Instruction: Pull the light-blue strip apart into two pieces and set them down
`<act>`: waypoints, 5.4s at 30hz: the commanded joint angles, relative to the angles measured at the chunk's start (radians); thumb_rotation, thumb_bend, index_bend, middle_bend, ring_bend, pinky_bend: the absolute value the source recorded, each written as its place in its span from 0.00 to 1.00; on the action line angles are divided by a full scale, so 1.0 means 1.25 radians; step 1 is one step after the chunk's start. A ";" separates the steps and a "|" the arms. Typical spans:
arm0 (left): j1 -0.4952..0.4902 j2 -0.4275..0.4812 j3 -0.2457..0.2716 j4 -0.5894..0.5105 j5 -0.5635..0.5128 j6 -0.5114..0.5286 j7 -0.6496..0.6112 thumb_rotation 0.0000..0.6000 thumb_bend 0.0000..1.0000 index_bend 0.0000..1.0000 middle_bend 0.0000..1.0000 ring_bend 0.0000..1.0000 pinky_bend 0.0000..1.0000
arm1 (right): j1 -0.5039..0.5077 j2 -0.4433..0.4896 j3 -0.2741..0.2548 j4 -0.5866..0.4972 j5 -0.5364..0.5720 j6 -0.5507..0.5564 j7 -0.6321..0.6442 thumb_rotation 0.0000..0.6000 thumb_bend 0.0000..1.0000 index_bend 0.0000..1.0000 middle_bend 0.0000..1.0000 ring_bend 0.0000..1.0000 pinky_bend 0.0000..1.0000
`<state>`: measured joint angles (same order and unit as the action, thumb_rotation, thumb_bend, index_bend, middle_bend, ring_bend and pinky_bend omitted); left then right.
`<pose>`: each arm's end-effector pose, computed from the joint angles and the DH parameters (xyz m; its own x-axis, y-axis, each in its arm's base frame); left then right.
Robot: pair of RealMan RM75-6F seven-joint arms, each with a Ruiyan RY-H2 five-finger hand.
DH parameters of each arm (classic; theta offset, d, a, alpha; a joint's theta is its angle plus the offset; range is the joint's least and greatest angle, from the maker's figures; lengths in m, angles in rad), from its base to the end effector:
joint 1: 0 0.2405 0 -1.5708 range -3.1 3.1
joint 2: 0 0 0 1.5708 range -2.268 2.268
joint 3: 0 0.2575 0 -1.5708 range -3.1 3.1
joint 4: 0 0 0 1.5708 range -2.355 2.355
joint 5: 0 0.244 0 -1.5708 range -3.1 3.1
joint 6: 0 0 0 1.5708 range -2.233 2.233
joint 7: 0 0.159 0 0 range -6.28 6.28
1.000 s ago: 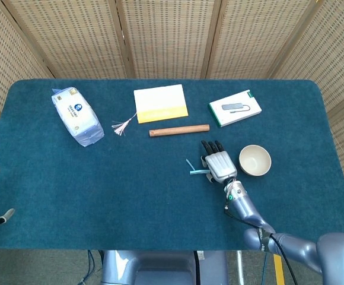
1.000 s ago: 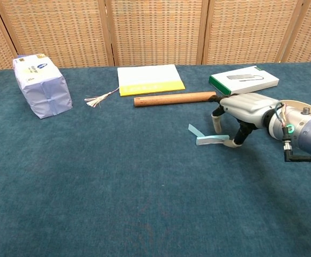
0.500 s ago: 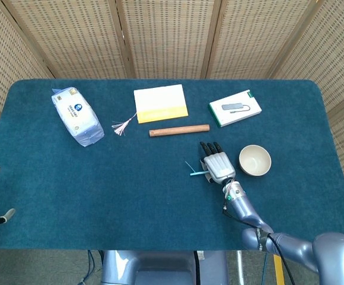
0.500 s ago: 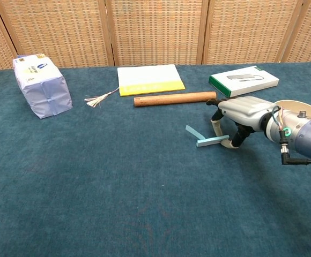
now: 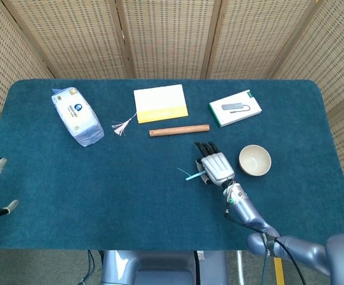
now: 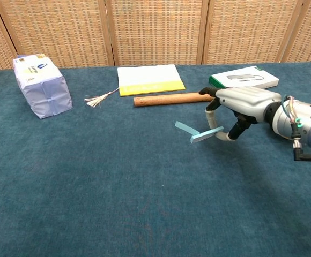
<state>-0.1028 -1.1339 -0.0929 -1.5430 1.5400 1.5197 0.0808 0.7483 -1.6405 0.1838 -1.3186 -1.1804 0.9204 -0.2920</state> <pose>-0.3236 0.2157 0.1406 0.5104 -0.0918 0.8550 0.8551 -0.0515 -0.5159 -0.1518 -0.3771 -0.0766 0.4704 -0.2484 0.8468 -0.8464 -0.3986 0.3533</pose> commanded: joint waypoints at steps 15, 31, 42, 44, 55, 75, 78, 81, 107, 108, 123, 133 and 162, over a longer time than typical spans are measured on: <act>-0.372 -0.104 -0.067 0.086 0.187 -0.232 -0.114 1.00 0.00 0.34 0.94 0.96 0.99 | 0.027 0.071 0.018 -0.342 0.078 0.077 -0.244 1.00 0.52 0.62 0.00 0.00 0.00; -0.439 -0.251 -0.042 0.131 0.115 -0.270 -0.261 1.00 0.01 0.47 0.94 0.96 0.99 | 0.066 0.024 0.059 -0.367 0.220 0.122 -0.299 1.00 0.54 0.62 0.00 0.00 0.00; -0.473 -0.333 -0.025 0.185 0.101 -0.284 -0.263 1.00 0.05 0.49 0.94 0.96 0.99 | 0.076 0.041 0.069 -0.383 0.252 0.139 -0.285 1.00 0.54 0.62 0.00 0.00 0.00; -0.479 -0.341 -0.026 0.187 0.097 -0.286 -0.264 1.00 0.08 0.50 0.94 0.96 0.99 | 0.078 0.044 0.069 -0.386 0.254 0.140 -0.283 1.00 0.54 0.62 0.00 0.00 0.00; -0.512 -0.352 -0.045 0.163 0.072 -0.308 -0.219 1.00 0.20 0.56 0.94 0.96 0.99 | 0.079 0.062 0.060 -0.407 0.251 0.150 -0.272 1.00 0.54 0.62 0.00 0.00 0.00; -0.534 -0.352 -0.059 0.106 -0.001 -0.346 -0.196 1.00 0.31 0.68 0.94 0.96 0.99 | 0.078 0.073 0.059 -0.428 0.272 0.176 -0.253 1.00 0.54 0.62 0.00 0.00 0.00; -0.536 -0.353 -0.058 0.109 -0.003 -0.344 -0.194 1.00 0.32 0.68 0.94 0.96 0.99 | 0.078 0.079 0.055 -0.432 0.274 0.176 -0.252 1.00 0.54 0.62 0.00 0.00 0.00; -0.537 -0.352 -0.056 0.110 -0.006 -0.348 -0.195 1.00 0.34 0.68 0.94 0.96 0.99 | 0.077 0.084 0.051 -0.434 0.273 0.177 -0.253 1.00 0.54 0.62 0.00 0.00 0.00; -0.571 -0.315 -0.059 0.079 -0.024 -0.385 -0.141 1.00 0.33 0.47 0.94 0.96 0.99 | 0.086 0.109 0.043 -0.463 0.288 0.178 -0.256 1.00 0.55 0.62 0.00 0.00 0.00; -0.573 -0.311 -0.060 0.073 -0.027 -0.389 -0.138 1.00 0.33 0.46 0.94 0.96 0.99 | 0.088 0.110 0.044 -0.465 0.290 0.177 -0.255 1.00 0.55 0.62 0.00 0.00 0.00; -0.591 -0.276 -0.068 0.017 -0.058 -0.425 -0.121 1.00 0.41 0.44 0.94 0.96 0.99 | 0.095 0.131 0.038 -0.491 0.297 0.178 -0.260 1.00 0.57 0.62 0.00 0.00 0.00; -0.592 -0.269 -0.058 0.001 -0.050 -0.428 -0.165 1.00 0.44 0.44 0.94 0.96 0.99 | 0.096 0.149 0.037 -0.500 0.286 0.160 -0.230 1.00 0.59 0.62 0.00 0.00 0.00; -0.596 -0.268 -0.058 -0.015 -0.079 -0.436 -0.141 1.00 0.46 0.54 0.94 0.96 0.99 | 0.107 0.159 0.035 -0.504 0.298 0.167 -0.225 1.00 0.59 0.62 0.00 0.00 0.00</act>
<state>-0.8482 -1.4693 -0.1657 -1.5621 1.4417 0.9750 -0.0951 0.8814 -1.4422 0.2272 -1.9481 -0.8084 1.1294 -0.5735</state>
